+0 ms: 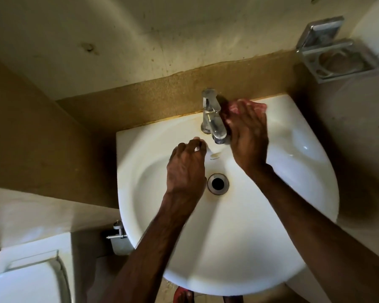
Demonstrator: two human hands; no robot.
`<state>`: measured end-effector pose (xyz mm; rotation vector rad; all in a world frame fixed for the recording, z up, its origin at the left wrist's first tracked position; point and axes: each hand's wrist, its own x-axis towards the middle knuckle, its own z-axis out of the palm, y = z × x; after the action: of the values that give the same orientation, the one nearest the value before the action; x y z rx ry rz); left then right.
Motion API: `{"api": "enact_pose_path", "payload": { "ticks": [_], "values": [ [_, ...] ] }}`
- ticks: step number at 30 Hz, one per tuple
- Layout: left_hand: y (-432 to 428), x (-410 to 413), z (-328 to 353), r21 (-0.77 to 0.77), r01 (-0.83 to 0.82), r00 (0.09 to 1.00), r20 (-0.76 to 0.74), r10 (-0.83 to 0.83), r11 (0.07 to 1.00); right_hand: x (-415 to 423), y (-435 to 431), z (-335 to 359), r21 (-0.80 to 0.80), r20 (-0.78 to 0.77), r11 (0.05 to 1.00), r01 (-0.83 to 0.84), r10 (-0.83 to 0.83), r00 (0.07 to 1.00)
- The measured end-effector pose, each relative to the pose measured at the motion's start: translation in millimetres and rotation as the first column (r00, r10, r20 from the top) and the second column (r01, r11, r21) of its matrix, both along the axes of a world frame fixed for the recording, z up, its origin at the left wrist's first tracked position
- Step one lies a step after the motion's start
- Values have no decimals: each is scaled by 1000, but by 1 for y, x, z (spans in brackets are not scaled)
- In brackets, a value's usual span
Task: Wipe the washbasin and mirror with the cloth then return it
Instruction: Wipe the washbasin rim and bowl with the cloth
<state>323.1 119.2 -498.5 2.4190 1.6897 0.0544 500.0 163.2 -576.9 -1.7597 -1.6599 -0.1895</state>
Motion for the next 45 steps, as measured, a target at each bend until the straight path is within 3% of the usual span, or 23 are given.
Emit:
{"api": "enact_pose_path", "payload": {
  "ticks": [5, 14, 16, 20, 26, 34, 41, 45],
  "values": [
    [3, 2, 2, -20, 1, 1000, -10, -1, 1000, 9, -2, -1, -53, 15, 979, -195, 196, 981],
    [4, -2, 4, -19, 30, 999, -29, -31, 999, 28, -52, 0, -113, 4, 932, -343, 346, 938],
    [3, -4, 4, -21, 33, 999, -26, -33, 999, 52, -51, 11, -132, -95, 954, -269, 258, 962],
    [1, -3, 1, -25, 56, 998, -24, -56, 998, 92, -55, 17, -78, 62, 996, -31, 36, 997],
    [-5, -3, -9, -71, 69, 996, -60, -73, 995, 103, 3, 19, -110, -45, 982, 156, -161, 986],
    [-9, 1, -19, -79, 65, 994, -81, -71, 995, 112, -87, 7, -60, 16, 971, 233, -232, 973],
    [-59, 54, -24, -90, 242, 970, 52, -239, 966, 120, -8, 26, -138, 48, 962, 235, -231, 972],
    [-64, 73, -27, -109, 242, 966, 117, -229, 964, 126, -22, 25, -133, 24, 980, 148, -147, 989]
  ]
}}
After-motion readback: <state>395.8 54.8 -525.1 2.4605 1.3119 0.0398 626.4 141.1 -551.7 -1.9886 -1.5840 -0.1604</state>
